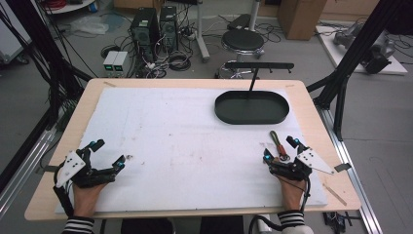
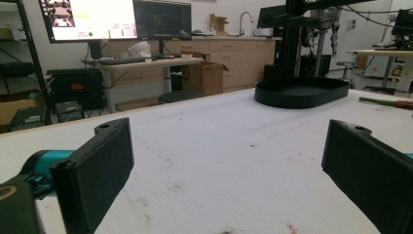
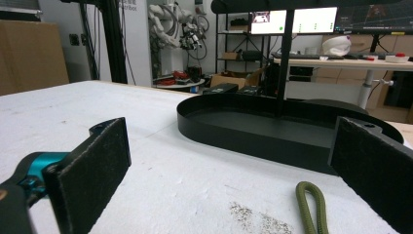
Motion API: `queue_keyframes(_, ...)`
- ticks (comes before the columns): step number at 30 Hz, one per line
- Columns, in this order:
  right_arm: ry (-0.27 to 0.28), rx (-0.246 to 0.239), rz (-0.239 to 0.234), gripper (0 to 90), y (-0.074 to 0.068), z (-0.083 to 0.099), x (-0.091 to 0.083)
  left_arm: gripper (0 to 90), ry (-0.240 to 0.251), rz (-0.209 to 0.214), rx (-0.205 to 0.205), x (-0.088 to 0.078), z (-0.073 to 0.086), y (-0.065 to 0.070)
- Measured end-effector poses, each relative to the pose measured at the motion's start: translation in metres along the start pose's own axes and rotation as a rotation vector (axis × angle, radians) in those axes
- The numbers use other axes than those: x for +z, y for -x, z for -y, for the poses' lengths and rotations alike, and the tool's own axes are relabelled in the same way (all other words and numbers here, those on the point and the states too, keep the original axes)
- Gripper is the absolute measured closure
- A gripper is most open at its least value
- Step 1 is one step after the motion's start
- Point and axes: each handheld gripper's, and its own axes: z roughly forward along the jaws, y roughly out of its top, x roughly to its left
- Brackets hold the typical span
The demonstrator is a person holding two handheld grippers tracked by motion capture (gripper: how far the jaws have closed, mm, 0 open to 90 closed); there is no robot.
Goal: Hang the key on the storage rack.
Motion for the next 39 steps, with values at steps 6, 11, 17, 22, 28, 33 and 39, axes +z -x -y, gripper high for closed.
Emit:
queue_keyframes(6,-0.013,0.025,-0.001,0.6,0.002,-0.001,0.001,5.2,0.000,0.001,-0.003,0.000,0.000,0.000)
queue_keyframes(11,-0.083,0.015,0.017,0.6,0.009,-0.007,0.003,5.2,-0.003,-0.001,-0.002,0.000,0.000,0.000)
queue_keyframes(17,-0.190,-0.002,0.028,0.7,0.022,-0.033,0.006,5.2,-0.007,-0.001,-0.003,0.001,0.000,0.000)
queue_keyframes(22,-0.306,-0.001,0.008,0.7,0.031,-0.049,0.014,5.2,-0.009,-0.002,-0.004,0.001,0.000,0.000)
queue_keyframes(28,-0.466,-0.023,-0.006,0.7,0.040,-0.062,0.028,5.2,-0.012,0.001,-0.004,0.001,0.000,0.000)
queue_keyframes(33,-0.609,-0.046,-0.004,0.7,0.044,-0.066,0.039,5.2,-0.010,-0.002,-0.003,0.001,0.000,0.000)
queue_keyframes(39,-0.749,-0.073,0.017,0.8,0.047,-0.068,0.050,5.2,-0.011,-0.002,-0.003,0.001,0.000,0.000)
